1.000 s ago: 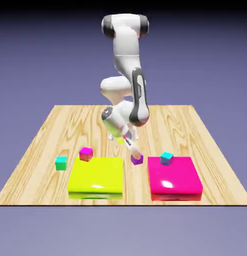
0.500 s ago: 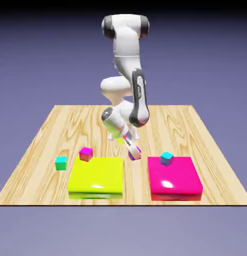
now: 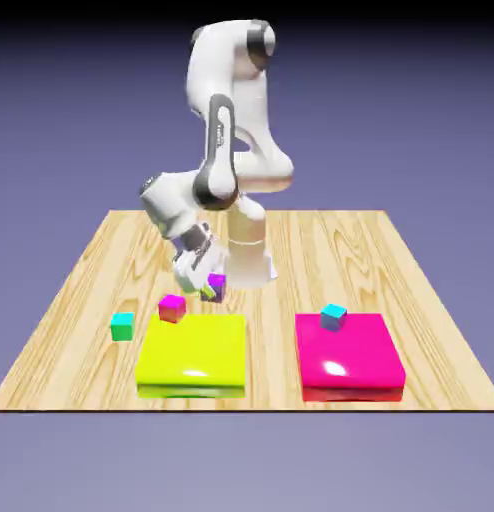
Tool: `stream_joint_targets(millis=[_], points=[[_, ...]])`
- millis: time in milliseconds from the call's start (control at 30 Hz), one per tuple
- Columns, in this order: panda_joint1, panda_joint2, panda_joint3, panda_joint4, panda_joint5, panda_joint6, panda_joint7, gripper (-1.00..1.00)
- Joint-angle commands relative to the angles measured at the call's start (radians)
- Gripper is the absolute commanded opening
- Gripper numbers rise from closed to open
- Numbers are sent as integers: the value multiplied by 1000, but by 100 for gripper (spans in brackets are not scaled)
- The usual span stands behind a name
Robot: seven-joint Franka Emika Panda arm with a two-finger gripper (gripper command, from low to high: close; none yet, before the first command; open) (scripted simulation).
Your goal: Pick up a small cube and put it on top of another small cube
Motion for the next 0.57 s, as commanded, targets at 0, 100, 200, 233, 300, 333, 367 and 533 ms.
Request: stream_joint_targets(millis=[0,100,200,233,300,333,367,533], points=[[-32,-16,-16,13,-23,-9,45,-100],[-128,-64,-64,50,-89,-35,175,-100],[-115,-35,-61,50,-46,-17,144,-100],[-102,-6,-59,50,-3,1,112,-100],[-75,52,-53,50,84,37,48,-100],[-62,81,-50,49,128,55,15,-100],[-49,110,-48,49,171,74,-17,-100],[-38,133,-46,49,206,88,-43,100]])
